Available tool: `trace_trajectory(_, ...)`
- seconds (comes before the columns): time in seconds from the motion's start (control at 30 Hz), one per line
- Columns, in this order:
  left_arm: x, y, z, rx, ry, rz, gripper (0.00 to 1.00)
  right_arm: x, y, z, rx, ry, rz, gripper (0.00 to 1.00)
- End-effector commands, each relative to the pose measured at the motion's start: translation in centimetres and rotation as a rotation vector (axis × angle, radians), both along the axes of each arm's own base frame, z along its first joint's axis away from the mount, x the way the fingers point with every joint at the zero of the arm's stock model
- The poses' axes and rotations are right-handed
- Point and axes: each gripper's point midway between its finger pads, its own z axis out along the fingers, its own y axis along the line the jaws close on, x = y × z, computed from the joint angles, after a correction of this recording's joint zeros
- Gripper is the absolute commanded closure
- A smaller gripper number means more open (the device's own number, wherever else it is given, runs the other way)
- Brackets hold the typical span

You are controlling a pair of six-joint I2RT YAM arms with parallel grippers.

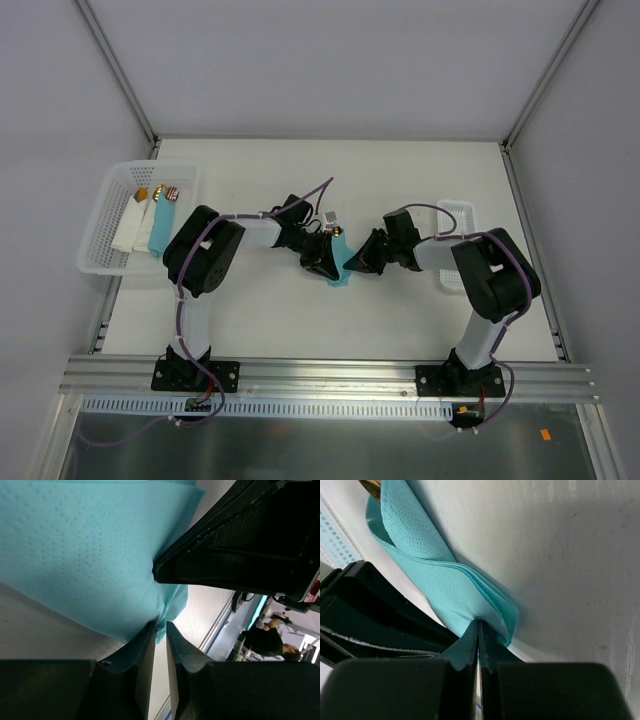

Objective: Place the utensils on the paper napkin and roll it up

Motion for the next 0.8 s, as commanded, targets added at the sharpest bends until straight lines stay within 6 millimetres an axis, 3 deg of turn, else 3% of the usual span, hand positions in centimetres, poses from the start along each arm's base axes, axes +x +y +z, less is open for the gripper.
trace_trajectory(0.0, 1.2, 0.6, -1.8, 0.032, 0.015, 0.043, 0.83, -6.0, -5.2, -6.3, -0.276, 0.219, -0.002, 1.0)
trace_trajectory(0.13, 1.1, 0.8, -1.4, 0.012, 0.027, 0.042, 0.84, -6.0, -5.2, -5.9, -0.276, 0.214, -0.006, 1.0)
trace_trajectory(0.33, 1.6, -1.0, 4.5, -0.169, -0.062, 0.005, 0.84, -6.4, -5.2, -6.4, -0.27, 0.244, -0.017, 1.0)
trace_trajectory(0.4, 1.2, -1.5, 5.5, -0.208, -0.037, -0.005, 0.84, -6.8, -5.3, -6.6, -0.268, 0.254, -0.021, 1.0)
trace_trajectory(0.53, 1.0, -2.1, 5.0, -0.231, 0.0, 0.001, 0.84, -6.8, -5.1, -6.7, -0.248, 0.255, -0.037, 1.0)
trace_trajectory(0.77, 0.4, -1.9, 1.7, -0.19, 0.068, 0.015, 0.84, -6.8, -5.1, -6.6, -0.241, 0.254, -0.048, 1.0)
